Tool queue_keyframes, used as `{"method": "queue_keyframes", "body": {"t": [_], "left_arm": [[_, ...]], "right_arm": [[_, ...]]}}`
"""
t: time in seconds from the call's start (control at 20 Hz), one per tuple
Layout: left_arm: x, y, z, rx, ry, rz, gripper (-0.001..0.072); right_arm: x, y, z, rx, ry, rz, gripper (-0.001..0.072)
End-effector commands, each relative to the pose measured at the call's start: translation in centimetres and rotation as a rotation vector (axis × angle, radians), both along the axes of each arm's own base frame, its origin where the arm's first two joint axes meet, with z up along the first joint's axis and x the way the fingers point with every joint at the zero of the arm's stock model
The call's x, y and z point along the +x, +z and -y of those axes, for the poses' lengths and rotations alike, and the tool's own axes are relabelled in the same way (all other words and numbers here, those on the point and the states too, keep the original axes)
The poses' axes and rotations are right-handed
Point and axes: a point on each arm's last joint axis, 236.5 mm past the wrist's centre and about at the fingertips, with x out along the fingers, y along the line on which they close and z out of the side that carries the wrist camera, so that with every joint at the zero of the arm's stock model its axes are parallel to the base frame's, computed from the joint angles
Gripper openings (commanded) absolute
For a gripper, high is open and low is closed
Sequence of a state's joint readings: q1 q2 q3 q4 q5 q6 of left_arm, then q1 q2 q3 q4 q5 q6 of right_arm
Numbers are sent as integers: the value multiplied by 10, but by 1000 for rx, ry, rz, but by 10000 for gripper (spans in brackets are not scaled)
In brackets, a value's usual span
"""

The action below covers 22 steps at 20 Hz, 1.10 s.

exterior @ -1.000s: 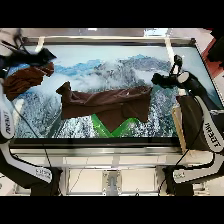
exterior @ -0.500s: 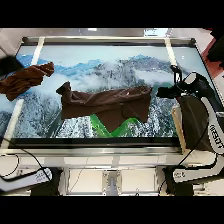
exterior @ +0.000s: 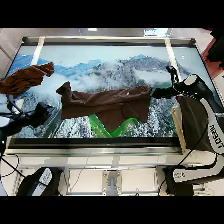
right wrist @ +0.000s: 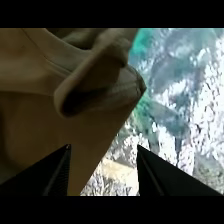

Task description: Fold the shirts.

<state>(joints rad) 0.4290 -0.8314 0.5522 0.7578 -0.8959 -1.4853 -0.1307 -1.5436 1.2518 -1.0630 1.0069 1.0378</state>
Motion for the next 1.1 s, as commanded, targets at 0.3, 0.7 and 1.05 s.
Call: {"method": "queue_keyframes", "body": {"t": [0.3,0.7,1.05], "left_arm": [[-1,-3,14,-129,72,23,462],[-2,0,19,-159,65,23,462],[-2,0,19,-142,46,29,462]], "right_arm": [[9,-39,-28,96,143,20,492],[36,-54,-18,65,93,97,492],[47,-28,-24,83,133,122,527]]}}
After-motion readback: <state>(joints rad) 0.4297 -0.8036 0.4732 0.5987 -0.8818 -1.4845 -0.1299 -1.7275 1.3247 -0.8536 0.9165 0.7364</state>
